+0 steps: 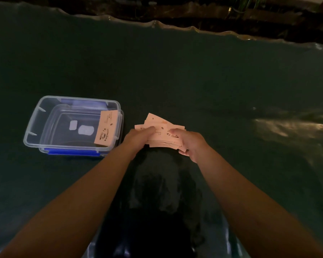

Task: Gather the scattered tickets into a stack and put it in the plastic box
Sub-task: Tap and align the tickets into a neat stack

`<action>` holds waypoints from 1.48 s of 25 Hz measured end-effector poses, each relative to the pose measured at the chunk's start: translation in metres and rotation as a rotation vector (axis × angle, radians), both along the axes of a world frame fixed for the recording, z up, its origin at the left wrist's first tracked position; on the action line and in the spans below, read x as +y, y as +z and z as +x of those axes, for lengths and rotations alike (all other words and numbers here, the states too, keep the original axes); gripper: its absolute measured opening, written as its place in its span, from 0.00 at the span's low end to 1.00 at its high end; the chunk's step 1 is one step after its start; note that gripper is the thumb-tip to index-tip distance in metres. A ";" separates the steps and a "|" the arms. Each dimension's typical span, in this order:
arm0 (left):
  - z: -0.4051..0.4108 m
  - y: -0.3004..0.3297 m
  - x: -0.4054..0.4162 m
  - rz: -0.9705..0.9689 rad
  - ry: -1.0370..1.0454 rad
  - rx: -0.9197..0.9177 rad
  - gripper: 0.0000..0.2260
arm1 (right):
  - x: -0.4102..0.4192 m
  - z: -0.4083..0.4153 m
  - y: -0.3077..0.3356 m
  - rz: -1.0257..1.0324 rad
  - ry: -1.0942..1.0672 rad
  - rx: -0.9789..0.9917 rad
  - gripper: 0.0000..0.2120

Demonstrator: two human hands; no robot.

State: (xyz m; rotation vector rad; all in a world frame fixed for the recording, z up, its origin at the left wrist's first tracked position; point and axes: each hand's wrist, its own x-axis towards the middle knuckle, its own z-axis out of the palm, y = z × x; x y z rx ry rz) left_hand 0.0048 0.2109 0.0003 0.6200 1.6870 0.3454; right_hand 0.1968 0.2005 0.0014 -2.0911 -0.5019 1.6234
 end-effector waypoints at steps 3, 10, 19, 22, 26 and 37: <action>0.001 -0.003 0.000 0.001 0.067 -0.051 0.29 | 0.001 0.001 -0.001 0.001 -0.006 0.002 0.25; -0.010 0.003 -0.005 -0.057 0.127 -0.358 0.18 | -0.014 0.017 0.006 0.022 0.047 0.240 0.19; -0.010 0.028 -0.053 0.169 0.255 -0.622 0.20 | -0.078 0.015 0.002 0.124 0.238 0.521 0.40; -0.002 0.030 -0.071 0.208 0.180 -0.609 0.21 | -0.094 -0.001 -0.001 0.163 0.321 0.576 0.39; -0.013 0.027 -0.084 0.236 -0.173 -0.496 0.32 | -0.106 -0.011 0.001 0.278 0.360 0.464 0.38; -0.041 0.019 -0.107 0.644 -0.424 -0.184 0.43 | -0.114 -0.046 0.003 0.663 0.542 0.044 0.36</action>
